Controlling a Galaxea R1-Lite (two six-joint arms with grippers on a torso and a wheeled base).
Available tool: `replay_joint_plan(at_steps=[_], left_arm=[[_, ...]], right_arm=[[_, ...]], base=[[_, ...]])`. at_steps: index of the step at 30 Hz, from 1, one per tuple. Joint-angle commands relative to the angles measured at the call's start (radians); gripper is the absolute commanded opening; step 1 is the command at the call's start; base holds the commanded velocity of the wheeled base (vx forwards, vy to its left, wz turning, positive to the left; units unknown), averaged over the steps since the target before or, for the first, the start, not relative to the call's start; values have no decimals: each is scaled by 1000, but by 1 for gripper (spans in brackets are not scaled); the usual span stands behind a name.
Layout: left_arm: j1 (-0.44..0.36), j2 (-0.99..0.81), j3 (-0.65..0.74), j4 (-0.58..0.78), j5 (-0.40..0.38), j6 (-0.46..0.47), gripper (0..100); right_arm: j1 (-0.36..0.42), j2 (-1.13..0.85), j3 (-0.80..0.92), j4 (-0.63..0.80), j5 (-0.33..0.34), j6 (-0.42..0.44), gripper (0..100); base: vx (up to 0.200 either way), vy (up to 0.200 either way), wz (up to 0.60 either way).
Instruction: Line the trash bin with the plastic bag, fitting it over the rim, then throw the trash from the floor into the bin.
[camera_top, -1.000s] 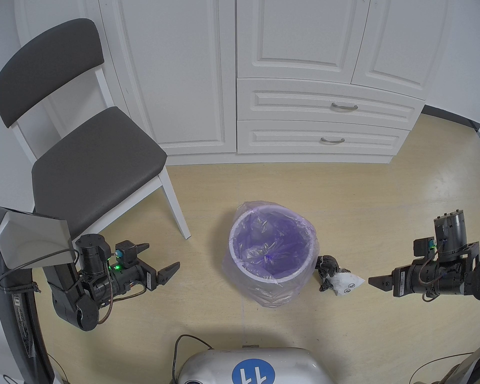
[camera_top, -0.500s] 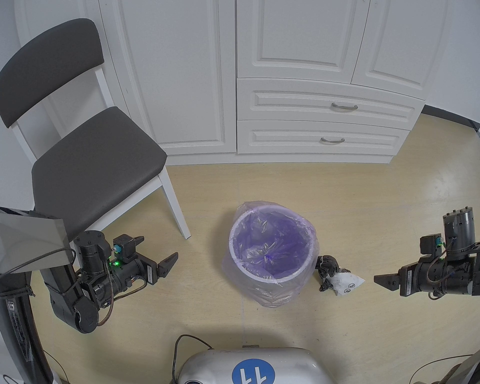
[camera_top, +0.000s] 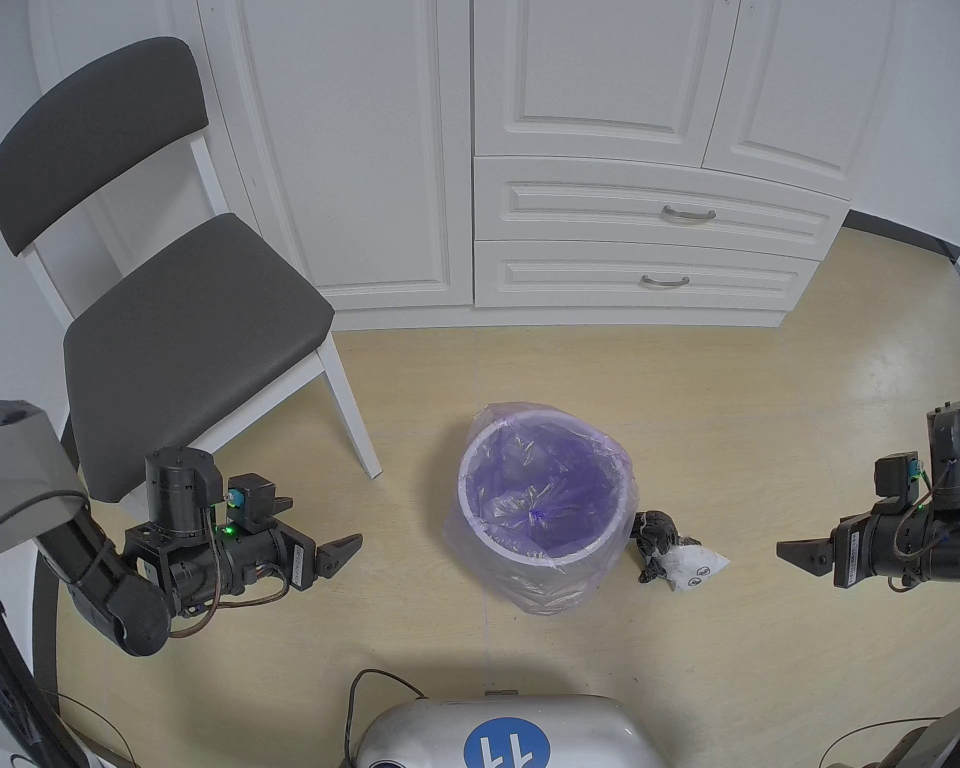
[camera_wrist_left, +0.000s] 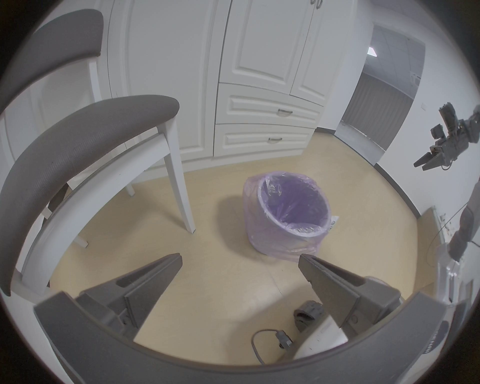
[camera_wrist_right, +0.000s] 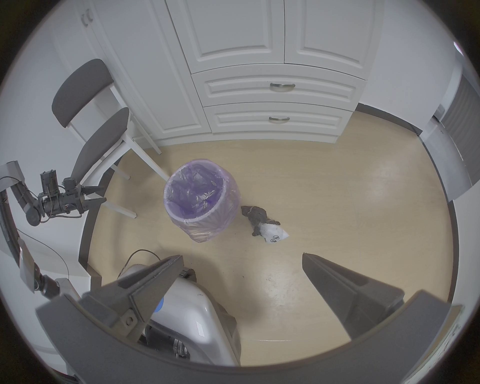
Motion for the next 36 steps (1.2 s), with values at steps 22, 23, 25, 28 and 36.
replay_joint_plan(at_steps=[22, 23, 25, 28, 36], left_arm=[[-73, -315, -77, 375, -65, -149, 100], [-73, -312, -71, 361, -67, -147, 100], [-80, -282, -30, 263, -81, -146, 100], [-82, -252, 15, 166, -84, -158, 100], [-88, -266, 7, 166, -84, -269, 100]], right_arm=[[-1, -51, -50, 73, -39, -1, 100], [-1, -51, -50, 73, -39, -1, 100], [-1, -48, -49, 73, -39, -1, 100], [-1, -47, -47, 73, -39, -1, 100], [-1, -57, -38, 58, -28, 0, 100]], base=[[0, 0, 0], [0, 0, 0], [0, 0, 0], [0, 0, 0], [0, 0, 0]])
